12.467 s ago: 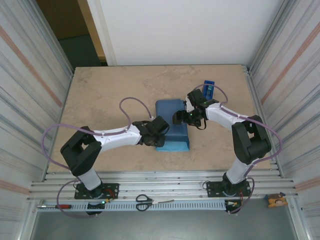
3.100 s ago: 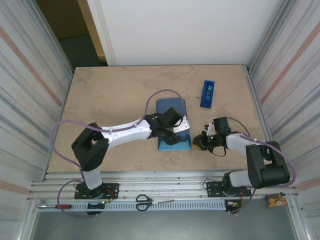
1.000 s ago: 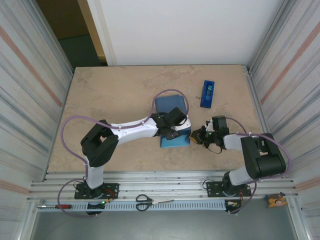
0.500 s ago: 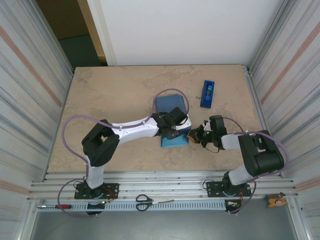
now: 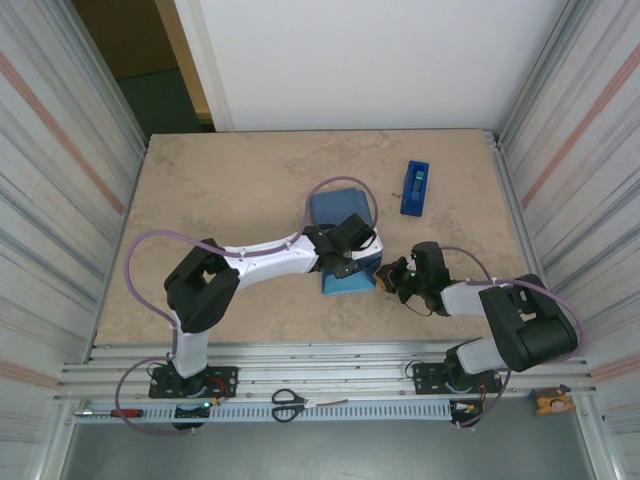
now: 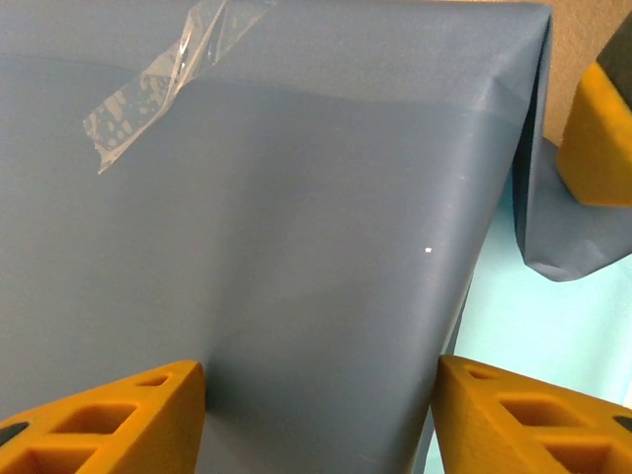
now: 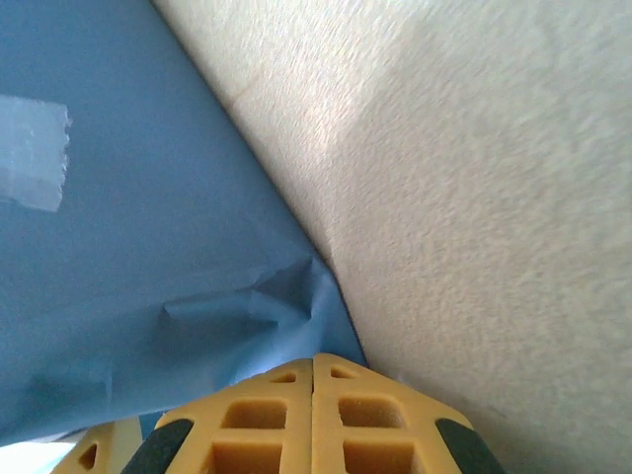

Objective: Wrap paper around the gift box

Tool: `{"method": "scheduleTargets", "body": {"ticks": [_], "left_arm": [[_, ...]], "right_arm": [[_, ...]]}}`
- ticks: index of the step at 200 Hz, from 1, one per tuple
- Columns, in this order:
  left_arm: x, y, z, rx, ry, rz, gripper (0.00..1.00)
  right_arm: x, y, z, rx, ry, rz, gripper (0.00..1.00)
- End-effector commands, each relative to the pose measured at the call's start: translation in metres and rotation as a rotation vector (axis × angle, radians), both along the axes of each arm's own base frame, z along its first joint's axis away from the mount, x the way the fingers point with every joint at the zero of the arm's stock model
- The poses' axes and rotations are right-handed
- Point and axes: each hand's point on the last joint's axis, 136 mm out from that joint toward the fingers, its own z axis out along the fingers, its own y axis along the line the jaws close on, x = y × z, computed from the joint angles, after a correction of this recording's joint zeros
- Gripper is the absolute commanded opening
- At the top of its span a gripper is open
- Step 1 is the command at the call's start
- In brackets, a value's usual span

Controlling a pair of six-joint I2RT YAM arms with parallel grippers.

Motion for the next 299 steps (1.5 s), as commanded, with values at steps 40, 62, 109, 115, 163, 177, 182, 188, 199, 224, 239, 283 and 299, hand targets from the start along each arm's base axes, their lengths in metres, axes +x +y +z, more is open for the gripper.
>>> {"method": "scheduleTargets", "body": {"ticks": [40, 62, 109, 115, 163, 177, 182, 188, 199, 224, 239, 283, 299], "left_arm": [[-0.026, 0.033, -0.063, 0.165, 0.174, 0.031, 0.61], [-0.026, 0.033, -0.064, 0.168, 0.179, 0.031, 0.61], [-0.027, 0.032, -0.065, 0.166, 0.188, 0.037, 0.61], [-0.027, 0.032, -0.066, 0.167, 0.191, 0.036, 0.61], [-0.028, 0.033, -0.066, 0.168, 0.194, 0.039, 0.61], [-0.028, 0.034, -0.067, 0.172, 0.194, 0.041, 0.61], [-0.028, 0.034, -0.067, 0.172, 0.194, 0.041, 0.61], [-0.028, 0.033, -0.067, 0.171, 0.193, 0.041, 0.6], [-0.028, 0.034, -0.068, 0.173, 0.194, 0.043, 0.61], [-0.027, 0.034, -0.068, 0.175, 0.192, 0.047, 0.61], [-0.028, 0.035, -0.069, 0.178, 0.193, 0.049, 0.61], [-0.028, 0.038, -0.071, 0.184, 0.196, 0.056, 0.61], [-0.027, 0.038, -0.07, 0.184, 0.194, 0.058, 0.6]], "right_arm": [[0.019, 0.006, 0.014, 0.046, -0.031, -0.054, 0.03], [0.021, 0.014, 0.015, 0.049, -0.033, -0.051, 0.02], [0.024, 0.023, 0.012, 0.081, -0.035, -0.078, 0.0], [0.026, 0.024, 0.013, 0.09, -0.04, -0.079, 0.0], [0.031, 0.033, 0.015, 0.113, -0.048, -0.09, 0.0], [0.029, 0.033, 0.011, 0.109, -0.037, -0.104, 0.0], [0.029, 0.031, 0.01, 0.106, -0.035, -0.111, 0.0], [0.028, 0.031, 0.008, 0.107, -0.027, -0.118, 0.0], [0.026, 0.028, 0.005, 0.112, -0.016, -0.147, 0.0], [0.025, 0.025, 0.004, 0.134, -0.002, -0.182, 0.0], [0.026, 0.025, 0.006, 0.14, 0.005, -0.188, 0.0], [0.012, 0.01, 0.002, 0.035, 0.027, -0.132, 0.0], [0.011, 0.002, 0.005, 0.023, 0.024, -0.118, 0.0]]}}
